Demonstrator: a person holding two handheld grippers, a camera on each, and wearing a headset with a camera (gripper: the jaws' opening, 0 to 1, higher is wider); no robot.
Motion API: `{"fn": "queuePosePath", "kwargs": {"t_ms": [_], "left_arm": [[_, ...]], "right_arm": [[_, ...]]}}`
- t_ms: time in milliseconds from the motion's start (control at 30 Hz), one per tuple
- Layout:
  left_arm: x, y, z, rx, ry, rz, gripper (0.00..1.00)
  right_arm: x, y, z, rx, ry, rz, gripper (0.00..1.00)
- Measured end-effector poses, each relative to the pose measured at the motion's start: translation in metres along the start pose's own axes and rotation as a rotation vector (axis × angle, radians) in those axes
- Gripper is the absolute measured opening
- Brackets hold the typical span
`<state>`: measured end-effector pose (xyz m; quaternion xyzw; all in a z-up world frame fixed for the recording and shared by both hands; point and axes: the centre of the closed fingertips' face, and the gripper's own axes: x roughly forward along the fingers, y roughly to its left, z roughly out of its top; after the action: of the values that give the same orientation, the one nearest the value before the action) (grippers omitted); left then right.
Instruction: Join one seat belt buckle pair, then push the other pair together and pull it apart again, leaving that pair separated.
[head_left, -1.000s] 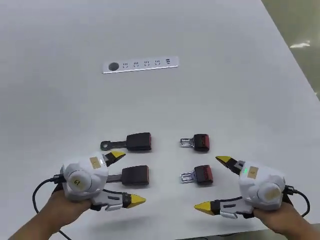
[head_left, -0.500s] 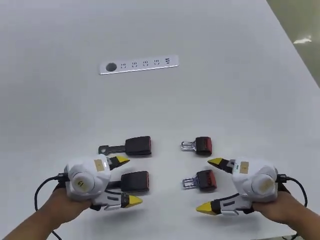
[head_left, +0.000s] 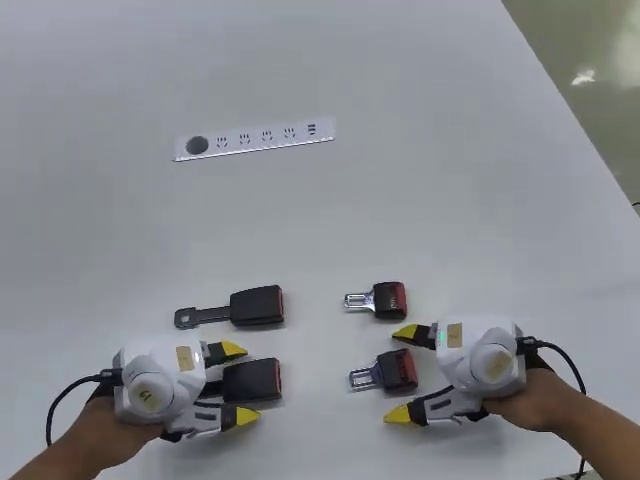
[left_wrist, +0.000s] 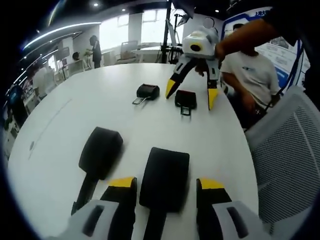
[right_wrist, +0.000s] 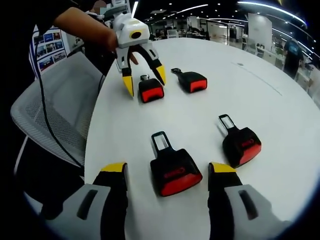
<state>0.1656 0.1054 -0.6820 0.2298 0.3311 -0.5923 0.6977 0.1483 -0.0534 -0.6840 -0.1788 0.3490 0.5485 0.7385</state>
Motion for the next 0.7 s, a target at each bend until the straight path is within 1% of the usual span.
{"fn": "queuePosePath", "kwargs": {"t_ms": [67, 100, 133, 167, 200, 233, 300, 500, 700], "left_arm": [[0.0023, -0.0012, -0.0047, 0.02, 0.016, -0.007, 0.46], [0.0027, 0.0005, -0.0048, 0.031, 0.012, 0.001, 0.46], [0.0032, 0.0001, -0.0063, 0.023, 0.018, -0.004, 0.46], [0.0028, 0.0016, -0.0048, 0.034, 0.007, -0.001, 0.44], [0.0022, 0.0026, -0.0058, 0.04, 0.011, 0.0, 0.42], [0.0016, 0.0041, -0.007, 0.051, 0.018, 0.002, 0.41], [0.0014, 0.0062, -0.0071, 0.07, 0.025, 0.003, 0.38], [-0.0002, 0.0056, -0.005, 0.098, 0.042, -0.02, 0.37], [-0.0001, 0.0048, -0.0039, 0.128, 0.058, -0.043, 0.36]], "right_arm": [[-0.0003, -0.001, 0.0023, -0.015, -0.005, 0.0, 0.63], [-0.0001, -0.0024, 0.0021, -0.02, -0.001, -0.003, 0.61], [0.0001, -0.0026, 0.003, -0.025, 0.003, -0.002, 0.61], [0.0001, -0.0019, 0.0043, -0.03, 0.006, 0.0, 0.6], [0.0003, -0.0014, 0.0053, -0.038, 0.005, 0.003, 0.58], [0.0007, -0.0008, 0.0058, -0.066, 0.012, 0.003, 0.56], [0.001, -0.0016, 0.0046, -0.072, 0.02, 0.001, 0.53], [-0.0003, -0.005, 0.0014, -0.078, 0.035, 0.0, 0.48], [-0.0034, -0.007, 0.0015, -0.088, 0.047, -0.021, 0.42]]}}
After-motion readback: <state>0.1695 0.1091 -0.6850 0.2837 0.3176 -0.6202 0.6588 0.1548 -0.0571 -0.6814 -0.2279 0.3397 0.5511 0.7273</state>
